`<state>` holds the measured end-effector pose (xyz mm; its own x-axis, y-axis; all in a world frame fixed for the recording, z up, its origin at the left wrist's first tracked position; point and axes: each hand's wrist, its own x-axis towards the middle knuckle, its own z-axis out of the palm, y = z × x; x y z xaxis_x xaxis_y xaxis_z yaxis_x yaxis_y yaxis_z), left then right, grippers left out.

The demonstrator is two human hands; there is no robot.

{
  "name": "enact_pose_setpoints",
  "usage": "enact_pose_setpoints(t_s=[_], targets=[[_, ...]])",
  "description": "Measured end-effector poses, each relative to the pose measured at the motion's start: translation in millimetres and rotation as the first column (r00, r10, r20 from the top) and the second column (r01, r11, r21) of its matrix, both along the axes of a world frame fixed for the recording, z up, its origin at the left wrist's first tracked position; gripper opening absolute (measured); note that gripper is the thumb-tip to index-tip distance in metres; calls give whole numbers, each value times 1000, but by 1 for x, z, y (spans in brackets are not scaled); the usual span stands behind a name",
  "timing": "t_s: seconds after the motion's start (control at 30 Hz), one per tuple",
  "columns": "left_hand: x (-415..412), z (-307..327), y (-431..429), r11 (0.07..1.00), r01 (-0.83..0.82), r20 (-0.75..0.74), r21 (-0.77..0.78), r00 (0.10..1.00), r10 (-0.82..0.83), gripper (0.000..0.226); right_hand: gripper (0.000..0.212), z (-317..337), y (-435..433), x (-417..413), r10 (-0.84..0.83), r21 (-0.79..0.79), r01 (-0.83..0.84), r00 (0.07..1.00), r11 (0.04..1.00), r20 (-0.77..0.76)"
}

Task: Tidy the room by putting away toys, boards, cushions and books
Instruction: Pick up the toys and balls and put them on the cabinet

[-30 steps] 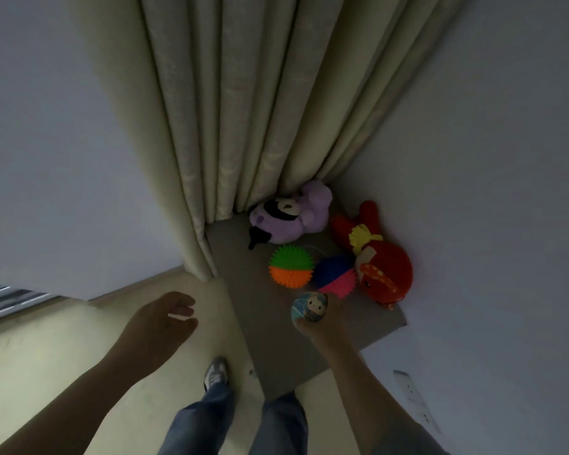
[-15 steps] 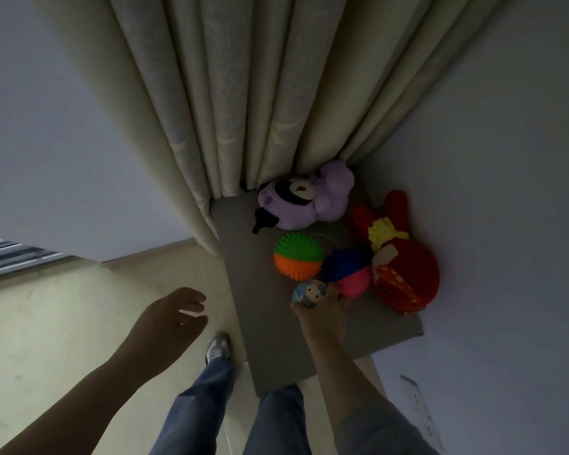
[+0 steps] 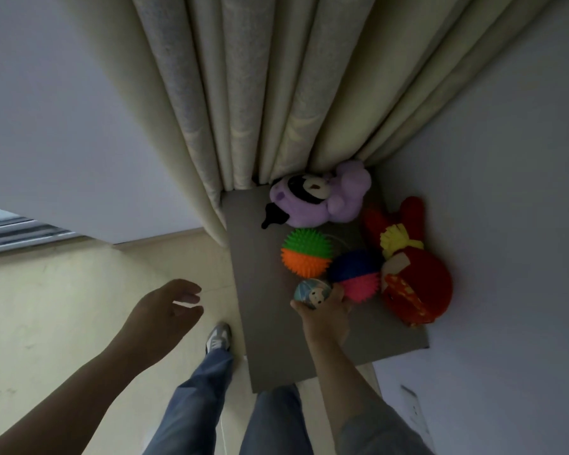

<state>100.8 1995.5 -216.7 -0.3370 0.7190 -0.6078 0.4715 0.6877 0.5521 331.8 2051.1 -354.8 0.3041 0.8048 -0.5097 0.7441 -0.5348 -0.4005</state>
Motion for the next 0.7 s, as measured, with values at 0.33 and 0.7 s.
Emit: enact_pose_setpoints(t_s=[0.33, 0.7], targets=[[18, 10, -4, 997, -70, -29, 36, 997, 71, 23, 97, 25, -12, 18, 77, 29, -74, 989, 997, -122], [55, 56, -75, 933, -345, 35, 98, 939, 343, 19, 56, 136, -14, 13, 492, 266, -420, 805, 868, -332]])
